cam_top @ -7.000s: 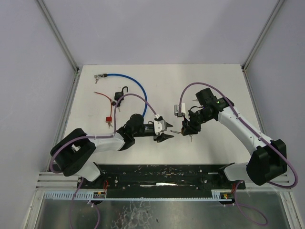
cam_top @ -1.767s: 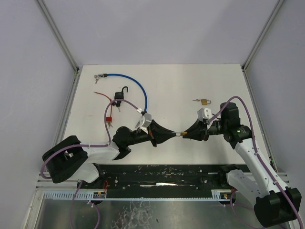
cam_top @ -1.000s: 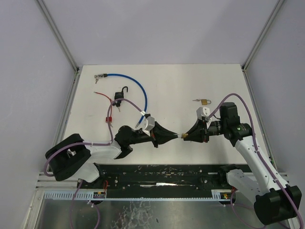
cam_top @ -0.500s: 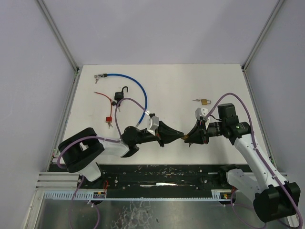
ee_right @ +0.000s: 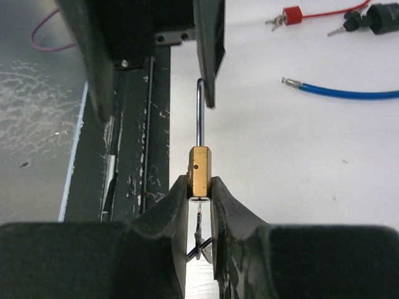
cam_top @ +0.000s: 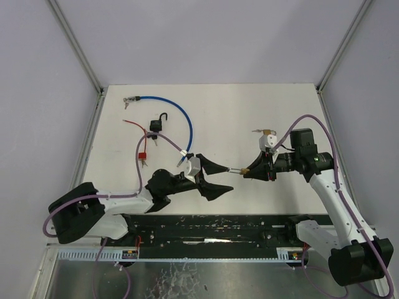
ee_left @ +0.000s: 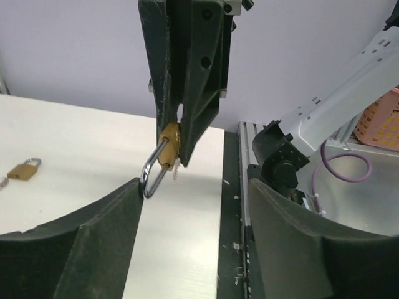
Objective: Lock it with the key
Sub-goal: Lock the lock.
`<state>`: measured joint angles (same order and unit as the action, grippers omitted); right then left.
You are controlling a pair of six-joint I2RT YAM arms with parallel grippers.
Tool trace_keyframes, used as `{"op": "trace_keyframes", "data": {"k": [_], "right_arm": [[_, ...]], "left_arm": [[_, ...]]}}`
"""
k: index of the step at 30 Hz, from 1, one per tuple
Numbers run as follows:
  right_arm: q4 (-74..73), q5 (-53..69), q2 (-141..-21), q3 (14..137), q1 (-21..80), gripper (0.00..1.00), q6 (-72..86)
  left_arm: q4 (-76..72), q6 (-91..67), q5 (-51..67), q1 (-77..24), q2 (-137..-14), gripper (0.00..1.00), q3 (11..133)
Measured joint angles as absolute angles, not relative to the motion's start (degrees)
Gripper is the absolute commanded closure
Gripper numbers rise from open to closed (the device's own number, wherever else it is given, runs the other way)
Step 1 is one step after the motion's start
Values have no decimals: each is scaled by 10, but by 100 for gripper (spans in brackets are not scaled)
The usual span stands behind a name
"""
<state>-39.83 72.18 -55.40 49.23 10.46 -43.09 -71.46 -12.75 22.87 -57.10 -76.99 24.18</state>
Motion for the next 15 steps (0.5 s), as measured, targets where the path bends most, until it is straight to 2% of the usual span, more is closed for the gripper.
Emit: {"op": "trace_keyframes", "data": {"k": [1,3,8,12,15], "right_arm": [[-406,719,-558,495,104,100,-441],[-431,708,-568,503,102,100,-471],[-486,691,-583,513,100,100,-546],[-519,682,-584,516,100,100,-591],[-538,680,-587,518,100,100,-615]], "left_arm": [[-700,-119,225,-572,-755,20,235],[-680,-98,218,-573,-731,12,220],[-610,-46,198,-573,-689,7,208],[-545,-22,201,-563,-685,10,229],[-525,-18,218,-543,-707,21,257]]}}
